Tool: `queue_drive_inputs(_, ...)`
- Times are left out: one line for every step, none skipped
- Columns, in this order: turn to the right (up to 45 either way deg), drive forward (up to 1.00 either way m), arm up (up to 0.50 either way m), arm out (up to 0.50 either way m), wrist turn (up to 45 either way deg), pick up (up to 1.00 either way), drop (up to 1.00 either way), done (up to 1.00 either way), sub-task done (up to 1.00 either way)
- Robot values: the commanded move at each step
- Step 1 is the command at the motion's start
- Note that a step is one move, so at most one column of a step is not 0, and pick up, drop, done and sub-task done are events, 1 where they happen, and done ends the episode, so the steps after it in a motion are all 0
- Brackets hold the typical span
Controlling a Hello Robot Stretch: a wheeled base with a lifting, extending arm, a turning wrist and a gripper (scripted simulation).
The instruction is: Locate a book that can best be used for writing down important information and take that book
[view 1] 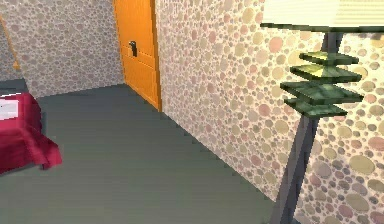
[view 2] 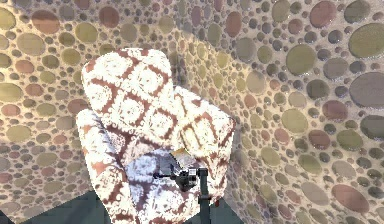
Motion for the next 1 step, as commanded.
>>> queue_drive_inputs(0.0, 0.00, 0.00, 0.00, 0.0, 0.00, 0.00, 1.00, 0.00)
